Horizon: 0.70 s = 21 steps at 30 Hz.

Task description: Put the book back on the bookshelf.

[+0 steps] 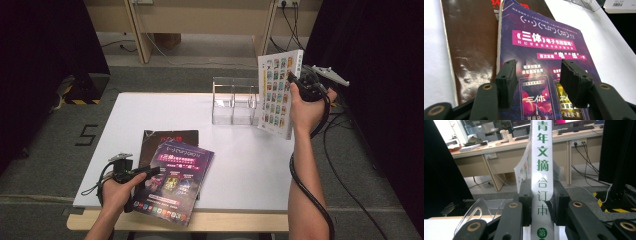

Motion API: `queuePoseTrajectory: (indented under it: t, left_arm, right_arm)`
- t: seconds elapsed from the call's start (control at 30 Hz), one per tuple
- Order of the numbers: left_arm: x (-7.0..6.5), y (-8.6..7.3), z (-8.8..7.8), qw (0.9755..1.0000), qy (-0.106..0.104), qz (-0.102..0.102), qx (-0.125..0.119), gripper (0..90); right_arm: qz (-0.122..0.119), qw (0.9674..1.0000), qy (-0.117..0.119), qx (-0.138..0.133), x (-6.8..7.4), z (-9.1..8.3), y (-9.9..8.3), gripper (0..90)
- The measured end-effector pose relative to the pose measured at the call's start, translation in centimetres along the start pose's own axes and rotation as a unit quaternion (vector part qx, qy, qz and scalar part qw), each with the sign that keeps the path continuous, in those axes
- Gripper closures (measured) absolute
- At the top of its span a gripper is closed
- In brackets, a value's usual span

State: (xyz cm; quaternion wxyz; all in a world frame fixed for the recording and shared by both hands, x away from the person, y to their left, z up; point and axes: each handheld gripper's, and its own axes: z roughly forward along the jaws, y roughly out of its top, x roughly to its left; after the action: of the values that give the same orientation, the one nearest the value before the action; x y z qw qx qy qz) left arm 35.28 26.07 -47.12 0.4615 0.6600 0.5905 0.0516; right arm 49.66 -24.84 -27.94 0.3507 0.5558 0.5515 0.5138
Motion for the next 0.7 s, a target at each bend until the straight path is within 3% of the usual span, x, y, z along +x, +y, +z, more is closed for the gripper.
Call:
queuePoseTrajectory:
  t: [0.7]
  left_arm:
    - [0.0, 0.0, 0.1, 1.0, -0.004, -0.003, 0.001, 46.6]
  right_arm:
    - [0.007, 1.0, -0.002, -0.006, 0.1, 1.5, 0.3, 74.3]
